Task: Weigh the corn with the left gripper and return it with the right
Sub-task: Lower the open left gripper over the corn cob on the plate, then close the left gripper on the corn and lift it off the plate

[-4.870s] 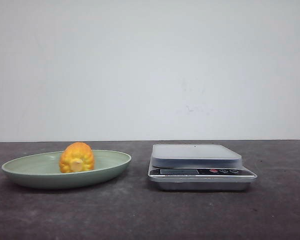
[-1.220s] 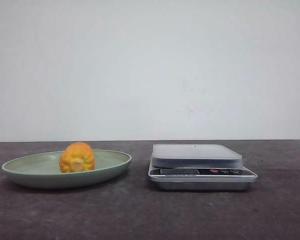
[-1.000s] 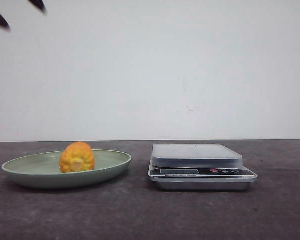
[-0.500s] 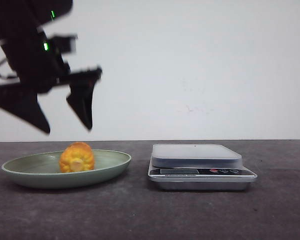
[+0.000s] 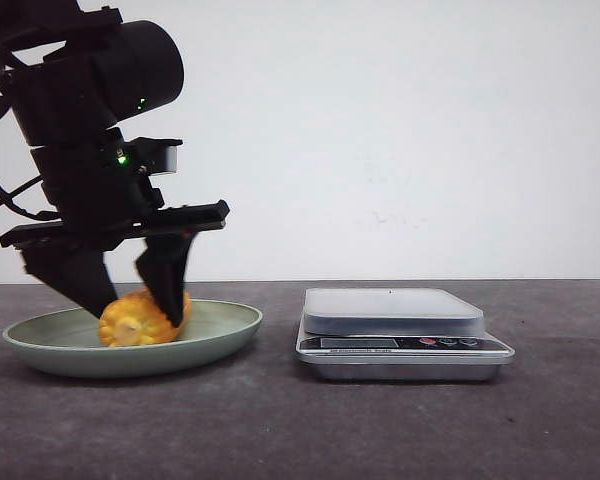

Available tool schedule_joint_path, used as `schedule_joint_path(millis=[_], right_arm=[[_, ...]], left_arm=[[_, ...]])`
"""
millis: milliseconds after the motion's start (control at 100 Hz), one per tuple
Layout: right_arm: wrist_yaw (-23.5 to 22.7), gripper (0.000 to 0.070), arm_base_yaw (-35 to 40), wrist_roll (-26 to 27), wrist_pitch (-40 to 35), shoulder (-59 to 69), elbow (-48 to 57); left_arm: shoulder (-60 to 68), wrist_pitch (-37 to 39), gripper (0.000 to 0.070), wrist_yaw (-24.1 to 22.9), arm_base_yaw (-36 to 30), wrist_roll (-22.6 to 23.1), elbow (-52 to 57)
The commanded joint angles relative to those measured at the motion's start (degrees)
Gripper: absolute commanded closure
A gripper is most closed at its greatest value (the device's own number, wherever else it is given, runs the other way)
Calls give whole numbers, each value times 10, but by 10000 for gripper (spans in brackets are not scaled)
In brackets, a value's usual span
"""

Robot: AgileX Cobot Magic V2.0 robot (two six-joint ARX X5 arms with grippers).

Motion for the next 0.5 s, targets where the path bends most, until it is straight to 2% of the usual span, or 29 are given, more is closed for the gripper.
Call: schedule_joint_path(millis=[0, 230, 350, 490], right_arm=[[0, 147, 2, -8, 3, 3, 8], [0, 147, 2, -13, -6, 3, 8], [0, 147, 2, -13, -5, 3, 8], [0, 147, 2, -13, -6, 3, 8]], left_arm=[[2, 1, 694, -1, -5, 0, 6], [-69, -12, 694, 2, -24, 0, 31], [-81, -66, 694, 26, -49, 0, 98], [-60, -91, 694, 23, -93, -1, 185]])
